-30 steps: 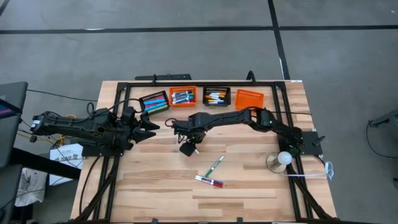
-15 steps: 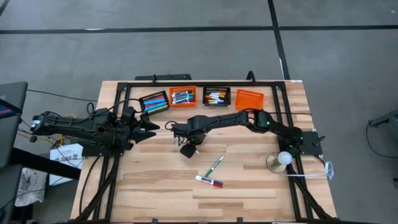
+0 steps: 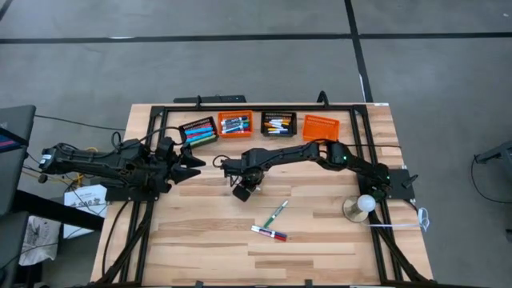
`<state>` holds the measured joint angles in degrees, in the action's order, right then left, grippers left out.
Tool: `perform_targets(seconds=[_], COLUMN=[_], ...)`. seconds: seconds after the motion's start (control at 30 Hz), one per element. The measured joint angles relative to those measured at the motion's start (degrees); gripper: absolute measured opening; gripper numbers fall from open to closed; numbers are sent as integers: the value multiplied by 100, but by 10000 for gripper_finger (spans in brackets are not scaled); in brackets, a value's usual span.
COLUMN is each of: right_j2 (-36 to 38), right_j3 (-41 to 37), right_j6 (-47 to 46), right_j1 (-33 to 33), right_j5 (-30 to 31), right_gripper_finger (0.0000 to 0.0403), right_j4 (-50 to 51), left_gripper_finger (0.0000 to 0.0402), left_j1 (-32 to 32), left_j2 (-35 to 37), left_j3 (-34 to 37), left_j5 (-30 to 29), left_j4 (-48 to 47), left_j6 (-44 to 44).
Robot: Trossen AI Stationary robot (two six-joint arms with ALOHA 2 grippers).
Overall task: Pick & Place Markers
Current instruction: Put the right pink mini highlighter pen into the right black bin
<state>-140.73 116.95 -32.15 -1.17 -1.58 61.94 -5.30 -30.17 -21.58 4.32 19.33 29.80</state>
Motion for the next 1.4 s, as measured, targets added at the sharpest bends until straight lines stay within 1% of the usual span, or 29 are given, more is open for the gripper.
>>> perform_targets(seconds=[0.1, 0.23, 0.37, 0.43, 0.53, 0.8, 0.93, 1.0, 1.23, 1.4], right_j2=[0, 34, 27, -5, -39, -23, 384, 573, 1390, 1963], right_j3=[4, 4, 104, 286, 585, 1781, 1628, 1627, 1637, 1637], right_j6=[-39, -43, -95, -53, 128, 714, 867, 918, 1026, 1592], right_j1=[-71, -198, -323, -400, -539, -878, -1118, -1219, -1623, -1980], right_j5=[-40, -120, -245, -282, -265, -395, -331, -306, -251, -281], right_gripper_finger=[21, 21, 38, 36, 19, 24, 24, 20, 21, 25], right_j4=[56, 120, 255, 547, 788, 2463, 2826, 2802, 2779, 2776], left_gripper_finger=[190, 190, 190, 190, 190, 190, 190, 190, 190, 190], left_j1=[0, 0, 0, 0, -2, -2, -2, -2, -2, 4], left_j2=[0, 0, 0, 0, 0, 0, 0, 2, 1, 0], left_j3=[0, 0, 0, 0, 0, 0, 0, 0, 0, 0], left_j5=[0, 0, 0, 0, 0, 0, 0, 0, -57, -169], left_j4=[0, 0, 0, 0, 0, 0, 0, 0, 0, 0], left_j6=[0, 0, 0, 0, 0, 0, 0, -1, -149, -151])
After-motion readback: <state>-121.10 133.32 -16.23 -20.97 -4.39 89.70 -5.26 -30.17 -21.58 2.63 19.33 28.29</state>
